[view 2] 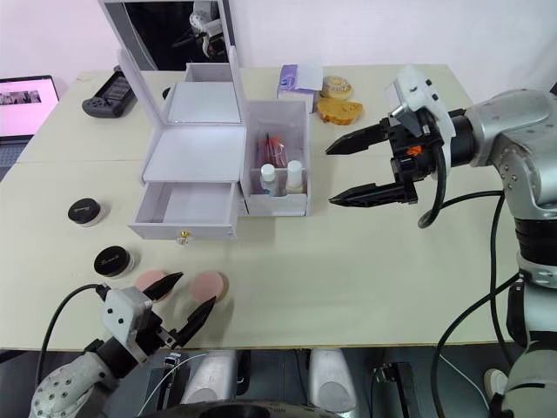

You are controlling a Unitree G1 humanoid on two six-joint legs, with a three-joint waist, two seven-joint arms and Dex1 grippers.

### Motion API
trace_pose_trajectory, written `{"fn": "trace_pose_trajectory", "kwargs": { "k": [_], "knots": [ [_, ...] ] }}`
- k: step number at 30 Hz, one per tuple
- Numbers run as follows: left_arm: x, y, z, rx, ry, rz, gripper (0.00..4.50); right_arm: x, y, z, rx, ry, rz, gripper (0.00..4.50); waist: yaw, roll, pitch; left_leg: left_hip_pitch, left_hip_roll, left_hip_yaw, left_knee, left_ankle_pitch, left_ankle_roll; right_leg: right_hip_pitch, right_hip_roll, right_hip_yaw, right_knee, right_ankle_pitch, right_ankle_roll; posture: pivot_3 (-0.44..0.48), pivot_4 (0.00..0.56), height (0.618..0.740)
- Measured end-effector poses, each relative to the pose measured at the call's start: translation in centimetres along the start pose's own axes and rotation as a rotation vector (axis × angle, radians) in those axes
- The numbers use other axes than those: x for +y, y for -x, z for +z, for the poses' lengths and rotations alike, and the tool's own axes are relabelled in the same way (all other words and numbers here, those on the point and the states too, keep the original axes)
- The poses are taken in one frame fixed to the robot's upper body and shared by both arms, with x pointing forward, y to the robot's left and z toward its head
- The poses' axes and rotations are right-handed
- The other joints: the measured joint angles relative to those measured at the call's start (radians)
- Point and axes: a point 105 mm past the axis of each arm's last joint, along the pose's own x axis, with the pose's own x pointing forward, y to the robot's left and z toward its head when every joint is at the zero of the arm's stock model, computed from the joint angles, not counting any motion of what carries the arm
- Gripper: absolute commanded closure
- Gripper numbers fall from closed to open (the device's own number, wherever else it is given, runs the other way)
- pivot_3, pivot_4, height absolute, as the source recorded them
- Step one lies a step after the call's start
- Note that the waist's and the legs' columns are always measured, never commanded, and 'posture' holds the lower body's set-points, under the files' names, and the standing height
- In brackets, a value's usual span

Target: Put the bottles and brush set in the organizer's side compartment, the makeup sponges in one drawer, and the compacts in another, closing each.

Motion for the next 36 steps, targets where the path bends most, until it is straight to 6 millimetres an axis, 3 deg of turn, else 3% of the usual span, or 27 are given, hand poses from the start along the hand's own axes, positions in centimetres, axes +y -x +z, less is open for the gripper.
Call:
{"fn": "trace_pose_trajectory", "kwargs": {
  "k": [6, 17, 20, 22, 23, 36],
  "knots": [
    [0.0, -0.8, -1.3, 0.006, -0.006, -0.018, 0.02, 0.3, 0.0, 0.3, -0.004, 0.008, 0.009, 0.0, 0.001, 0.0, 0.0, 0.0, 0.0, 0.0, 0.0, 0.0, 0.0, 0.0, 0.0, 0.0, 0.0, 0.0, 0.0, 0.0, 0.15, 0.74],
    [-0.7, -2.6, -1.0, -0.032, -0.036, -0.083, 0.02, 1.3, 0.1, 1.0, -0.004, 0.001, 0.022, 0.0, 0.005, 0.0, 0.0, 0.0, 0.0, 0.0, 0.0, 0.0, 0.0, 0.0, 0.0, 0.0, 0.0, 0.0, 0.0, 0.0, 0.15, 0.74],
    [-0.6, -2.6, -1.0, -0.028, -0.04, -0.081, 0.87, 1.4, 0.1, 0.7, 0.001, -0.011, 0.018, 0.0, 0.008, 0.0, 0.0, 0.0, 0.0, 0.0, 0.0, 0.0, 0.0, 0.0, 0.0, 0.0, 0.0, 0.0, 0.0, 0.0, 0.15, 0.74],
    [-0.6, -2.5, -1.0, -0.031, -0.044, -0.08, 1.78, 1.4, 0.1, 0.6, 0.003, -0.013, 0.012, 0.0, 0.009, 0.0, 0.0, 0.0, 0.0, 0.0, 0.0, 0.0, 0.0, 0.0, 0.0, 0.0, 0.0, 0.0, 0.0, 0.0, 0.15, 0.74],
    [-0.5, -2.5, -0.8, -0.036, -0.052, -0.081, 1.91, 1.4, 0.2, 0.6, 0.003, -0.013, 0.01, 0.0, 0.012, 0.001, 0.0, 0.0, 0.0, 0.0, 0.0, 0.0, 0.0, 0.0, 0.0, 0.0, 0.0, 0.0, 0.0, 0.0, 0.15, 0.74],
    [-0.5, -2.5, -0.2, -0.043, -0.061, -0.083, 1.91, 1.2, 0.1, 0.7, 0.0, -0.002, -0.009, 0.0, 0.023, 0.001, -0.001, 0.0, 0.0, 0.0, 0.0, 0.0, 0.0, 0.0, 0.0, 0.0, 0.0, 0.0, 0.0, 0.0, 0.15, 0.74]
  ]
}}
